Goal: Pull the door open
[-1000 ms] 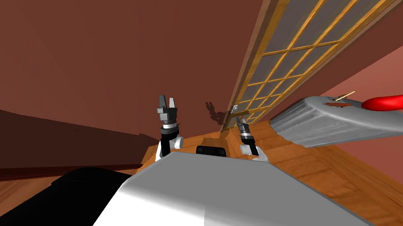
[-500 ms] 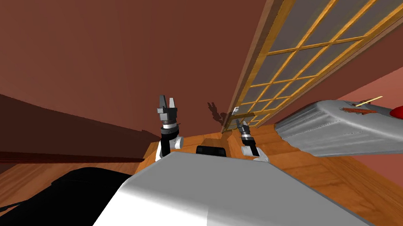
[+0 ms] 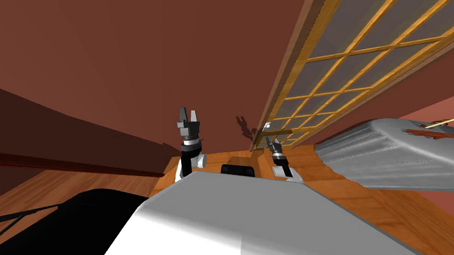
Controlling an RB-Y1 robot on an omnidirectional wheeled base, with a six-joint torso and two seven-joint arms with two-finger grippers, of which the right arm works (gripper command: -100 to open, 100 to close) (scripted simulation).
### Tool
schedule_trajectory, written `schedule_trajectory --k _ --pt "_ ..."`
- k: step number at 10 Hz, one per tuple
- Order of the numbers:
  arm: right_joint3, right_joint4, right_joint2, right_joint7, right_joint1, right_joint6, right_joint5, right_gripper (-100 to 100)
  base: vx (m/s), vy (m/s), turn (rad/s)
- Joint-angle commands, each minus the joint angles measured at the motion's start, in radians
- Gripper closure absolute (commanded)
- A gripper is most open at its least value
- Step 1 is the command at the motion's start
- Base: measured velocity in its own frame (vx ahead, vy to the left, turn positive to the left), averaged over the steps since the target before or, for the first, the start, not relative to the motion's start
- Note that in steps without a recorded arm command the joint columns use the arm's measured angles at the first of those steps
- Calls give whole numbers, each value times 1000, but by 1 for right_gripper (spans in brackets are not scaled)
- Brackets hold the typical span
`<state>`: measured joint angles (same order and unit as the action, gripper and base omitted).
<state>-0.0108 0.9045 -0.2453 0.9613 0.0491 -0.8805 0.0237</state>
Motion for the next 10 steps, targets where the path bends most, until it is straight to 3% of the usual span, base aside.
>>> schedule_trajectory --k 1,6,10 --pt "0 -50 -9 42 -15 -11 2 -100 16 -111 155" --pt "1 -198 -32 153 -60 -47 10 -100 24 -114 147" --pt "1 -290 -46 221 -87 -69 14 -100 15 -81 113"
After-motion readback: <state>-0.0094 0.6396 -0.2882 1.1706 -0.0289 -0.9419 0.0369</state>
